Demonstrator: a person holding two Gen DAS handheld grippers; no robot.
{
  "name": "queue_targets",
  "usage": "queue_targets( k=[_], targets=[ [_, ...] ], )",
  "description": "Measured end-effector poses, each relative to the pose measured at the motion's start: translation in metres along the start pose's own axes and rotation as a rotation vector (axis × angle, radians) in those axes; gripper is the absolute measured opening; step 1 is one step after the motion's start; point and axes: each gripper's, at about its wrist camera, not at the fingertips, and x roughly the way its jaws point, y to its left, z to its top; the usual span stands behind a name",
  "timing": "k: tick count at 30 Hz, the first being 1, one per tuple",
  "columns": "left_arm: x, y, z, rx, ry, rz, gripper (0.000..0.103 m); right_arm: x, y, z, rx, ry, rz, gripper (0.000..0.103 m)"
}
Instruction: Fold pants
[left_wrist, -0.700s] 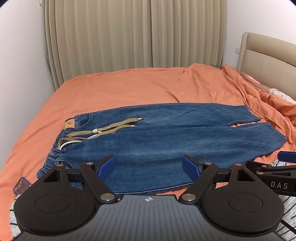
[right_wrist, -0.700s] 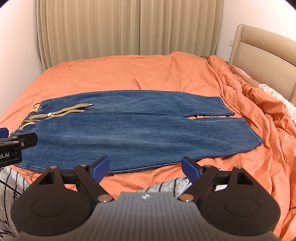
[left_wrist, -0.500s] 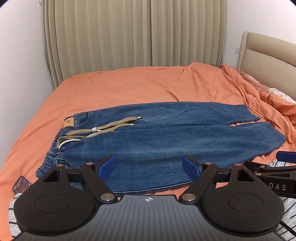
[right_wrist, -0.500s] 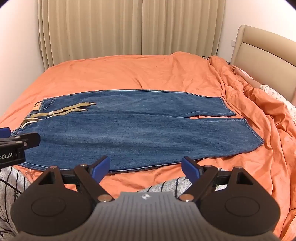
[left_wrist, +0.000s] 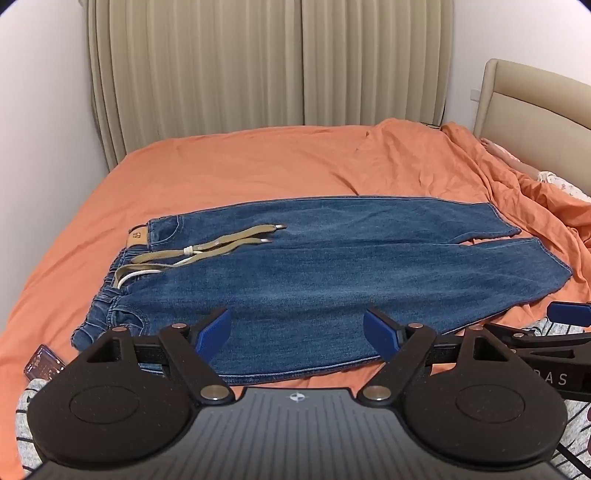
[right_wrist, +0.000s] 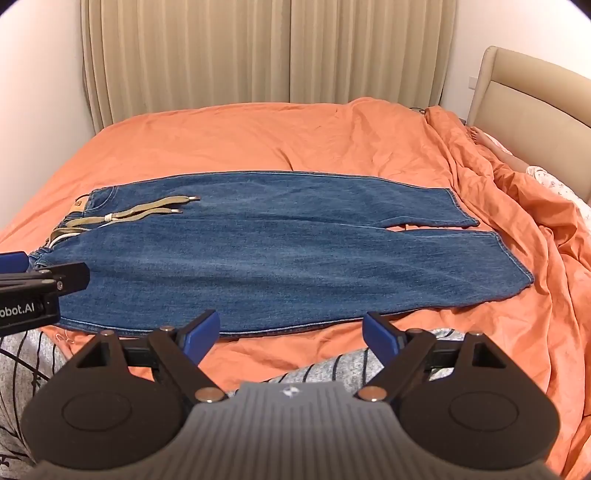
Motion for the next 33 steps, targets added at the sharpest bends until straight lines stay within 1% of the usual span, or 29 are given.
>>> queue_targets(
  k=[33],
  targets=[
    [-0.0008, 0.0029, 0.0033, 0.003, 0.01, 0.0, 0.095, 0.0047, -0.0019, 0.0027, -0.011, 0.031, 0.001, 0.081]
  ],
)
